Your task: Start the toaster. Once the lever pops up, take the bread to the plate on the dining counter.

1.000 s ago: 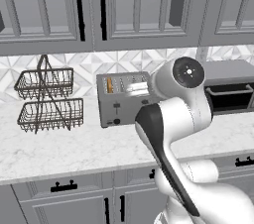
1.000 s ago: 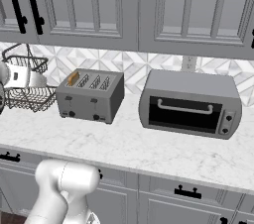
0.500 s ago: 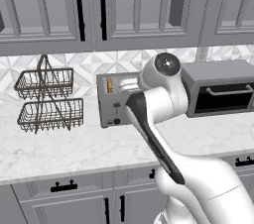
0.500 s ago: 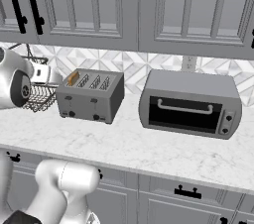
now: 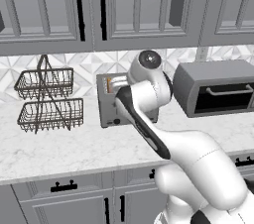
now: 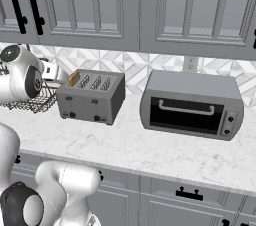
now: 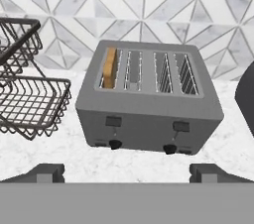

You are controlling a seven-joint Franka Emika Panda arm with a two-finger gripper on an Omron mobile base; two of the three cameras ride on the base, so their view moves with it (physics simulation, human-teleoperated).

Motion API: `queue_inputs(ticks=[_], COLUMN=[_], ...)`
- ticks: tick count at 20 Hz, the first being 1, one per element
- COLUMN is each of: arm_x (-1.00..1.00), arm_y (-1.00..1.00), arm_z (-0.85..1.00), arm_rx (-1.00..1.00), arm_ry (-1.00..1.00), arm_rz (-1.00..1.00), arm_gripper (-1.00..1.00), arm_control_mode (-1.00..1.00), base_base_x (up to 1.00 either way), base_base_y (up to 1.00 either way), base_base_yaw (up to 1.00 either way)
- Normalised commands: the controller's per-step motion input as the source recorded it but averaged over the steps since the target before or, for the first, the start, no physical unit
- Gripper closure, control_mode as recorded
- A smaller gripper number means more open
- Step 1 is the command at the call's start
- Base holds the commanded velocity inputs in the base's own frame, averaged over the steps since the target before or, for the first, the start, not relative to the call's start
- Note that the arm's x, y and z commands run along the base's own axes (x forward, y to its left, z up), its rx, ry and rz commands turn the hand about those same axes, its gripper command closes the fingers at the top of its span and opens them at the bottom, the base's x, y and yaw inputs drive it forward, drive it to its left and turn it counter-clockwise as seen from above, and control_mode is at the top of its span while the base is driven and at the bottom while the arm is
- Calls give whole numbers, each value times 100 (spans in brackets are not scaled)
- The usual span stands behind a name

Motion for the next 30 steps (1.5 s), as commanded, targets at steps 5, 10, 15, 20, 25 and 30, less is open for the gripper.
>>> queue_inputs(ticks=[5,10,15,20,25,30], arm_x=[25,33,43,49,54,44], arm_y=[7,7,1,8,18,17], arm_z=[-45,-19,-12,-9,-13,-32], arm_rx=[0,0,0,0,0,0], arm_ry=[-2,-4,-3,0,0,0], arm_rz=[0,-1,-2,-2,-2,-3], arm_gripper=[-100,-100,-100,-100,-100,-100], arm_control_mode=[-100,-100,-100,-100,-100,-100], base_base_x=[0,0,0,0,0,0], base_base_y=[0,0,0,0,0,0], base_base_yaw=[0,0,0,0,0,0])
